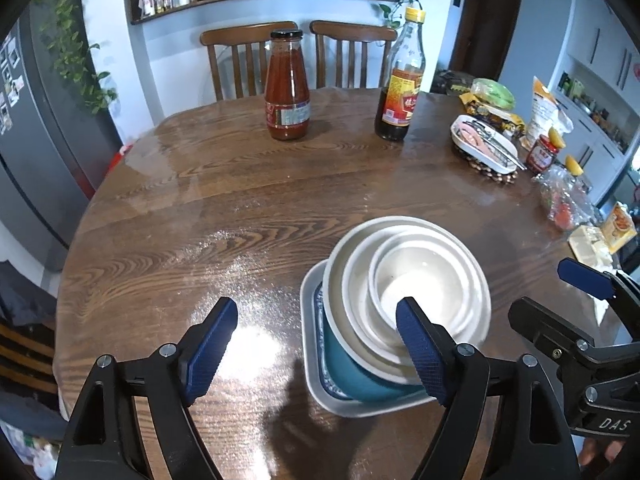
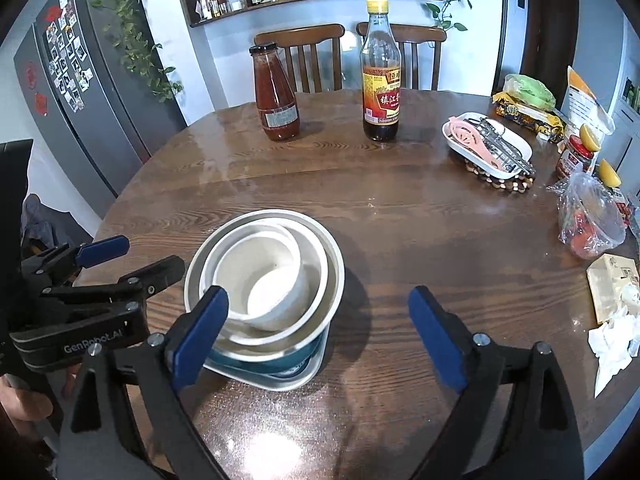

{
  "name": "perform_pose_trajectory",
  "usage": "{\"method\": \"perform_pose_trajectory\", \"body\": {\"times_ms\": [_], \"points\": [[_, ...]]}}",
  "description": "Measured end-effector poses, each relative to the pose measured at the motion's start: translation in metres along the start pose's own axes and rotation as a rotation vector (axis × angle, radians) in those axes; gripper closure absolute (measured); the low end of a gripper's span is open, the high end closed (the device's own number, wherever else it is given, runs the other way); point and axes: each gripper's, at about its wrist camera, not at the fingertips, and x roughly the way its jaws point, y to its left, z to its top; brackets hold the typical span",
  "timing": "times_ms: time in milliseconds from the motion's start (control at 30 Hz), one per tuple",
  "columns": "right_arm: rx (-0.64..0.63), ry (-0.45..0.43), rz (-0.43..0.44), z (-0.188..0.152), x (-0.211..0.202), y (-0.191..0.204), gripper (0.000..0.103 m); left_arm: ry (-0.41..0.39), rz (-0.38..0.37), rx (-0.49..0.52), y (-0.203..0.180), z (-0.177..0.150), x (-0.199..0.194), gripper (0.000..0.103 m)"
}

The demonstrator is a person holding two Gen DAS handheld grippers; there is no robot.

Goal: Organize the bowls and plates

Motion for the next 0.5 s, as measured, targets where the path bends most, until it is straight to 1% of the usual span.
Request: {"method": "perform_pose_trajectory", "body": {"times_ms": [33,67,100,133,267,367,433,500], "points": [[0.001,0.000,0.003,-0.001,-0.001,0.000,0.009,0.002,0.000,0.001,0.000,-0.001,-0.001,0.017],[0.000,0.001,0.005,-0.003,-0.003,0.000,0.007,0.007,0.001,0.003,0.000,-0.002,-0.002,0.014],[0.000,0.003,0.005,-0.004,-0.003,-0.001,0.003,0.009,0.002,0.003,0.000,-0.003,-0.002,0.009],[0.000,0.002,0.003,-0.005,-0.004,-0.001,0.001,0.010,0.002,0.002,0.000,-0.004,-0.003,0.007],[0.006,0.000,-0.011,-0.010,-0.007,-0.003,0.001,0.030,-0.014,0.013,0.000,-0.009,-0.007,0.006],[0.015,0.006,-0.020,-0.013,-0.008,-0.005,0.001,0.038,0.003,0.014,-0.001,-0.014,-0.010,0.005],[0.015,0.010,-0.025,-0.015,-0.009,-0.006,0.001,0.060,0.030,0.011,0.000,-0.017,-0.010,0.004],[0.012,0.017,-0.027,-0.018,-0.009,-0.006,0.000,0.063,0.026,0.008,0.001,-0.020,-0.012,0.004]]}}
